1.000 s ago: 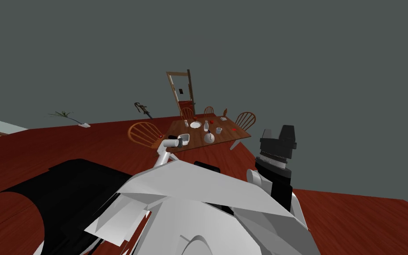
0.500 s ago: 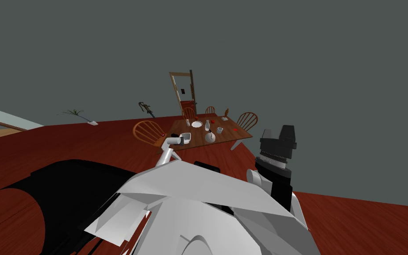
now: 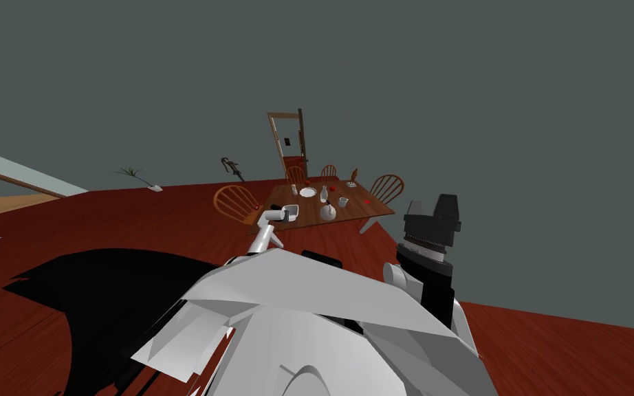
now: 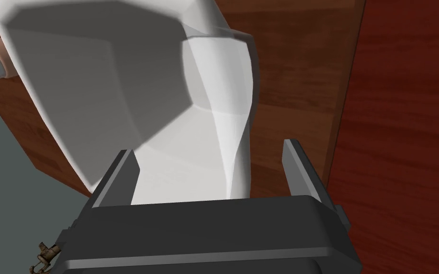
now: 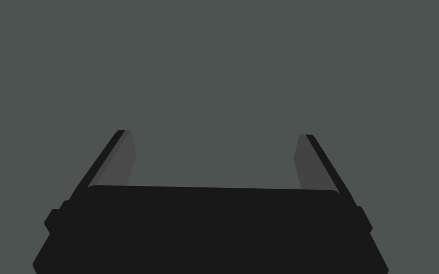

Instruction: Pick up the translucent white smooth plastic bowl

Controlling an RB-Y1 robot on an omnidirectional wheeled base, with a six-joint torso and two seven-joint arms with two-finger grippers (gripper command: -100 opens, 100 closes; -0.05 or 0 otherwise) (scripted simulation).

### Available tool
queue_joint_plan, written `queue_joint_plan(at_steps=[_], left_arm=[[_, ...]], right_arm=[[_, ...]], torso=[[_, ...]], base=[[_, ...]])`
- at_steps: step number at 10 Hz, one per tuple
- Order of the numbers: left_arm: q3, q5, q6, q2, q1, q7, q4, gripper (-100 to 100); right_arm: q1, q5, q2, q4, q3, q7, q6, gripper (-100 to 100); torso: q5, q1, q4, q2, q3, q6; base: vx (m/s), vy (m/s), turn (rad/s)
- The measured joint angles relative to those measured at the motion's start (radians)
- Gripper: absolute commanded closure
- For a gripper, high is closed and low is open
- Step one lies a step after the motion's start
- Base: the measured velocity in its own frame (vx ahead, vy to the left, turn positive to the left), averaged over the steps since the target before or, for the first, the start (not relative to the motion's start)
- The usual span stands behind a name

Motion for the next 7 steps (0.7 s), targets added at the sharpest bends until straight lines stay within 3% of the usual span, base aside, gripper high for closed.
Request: queue_joint_plan(at_steps=[3, 5, 7], left_arm=[[0.000, -0.005, -0.016, 0.007, -0.057, -0.008, 0.087, -100], [0.000, -0.011, -0.045, 0.012, -0.126, -0.019, 0.151, -100], [-0.004, -0.019, -0.060, 0.006, -0.154, -0.017, 0.230, -100]], right_arm=[[0.000, 0.000, 0.000, 0.000, 0.000, 0.000, 0.000, 0], [0.000, 0.000, 0.000, 0.000, 0.000, 0.000, 0.000, 0], [0.000, 0.000, 0.000, 0.000, 0.000, 0.000, 0.000, 0]], torso=[[0.000, 0.001, 0.000, 0.000, 0.000, -0.001], [0.000, 0.000, 0.000, 0.000, 0.000, 0.000], [0.001, 0.001, -0.001, -0.003, -0.002, 0.000]], base=[[-0.048, -0.010, 0.111], [-0.022, -0.005, -0.025], [-0.016, -0.008, 0.084]])
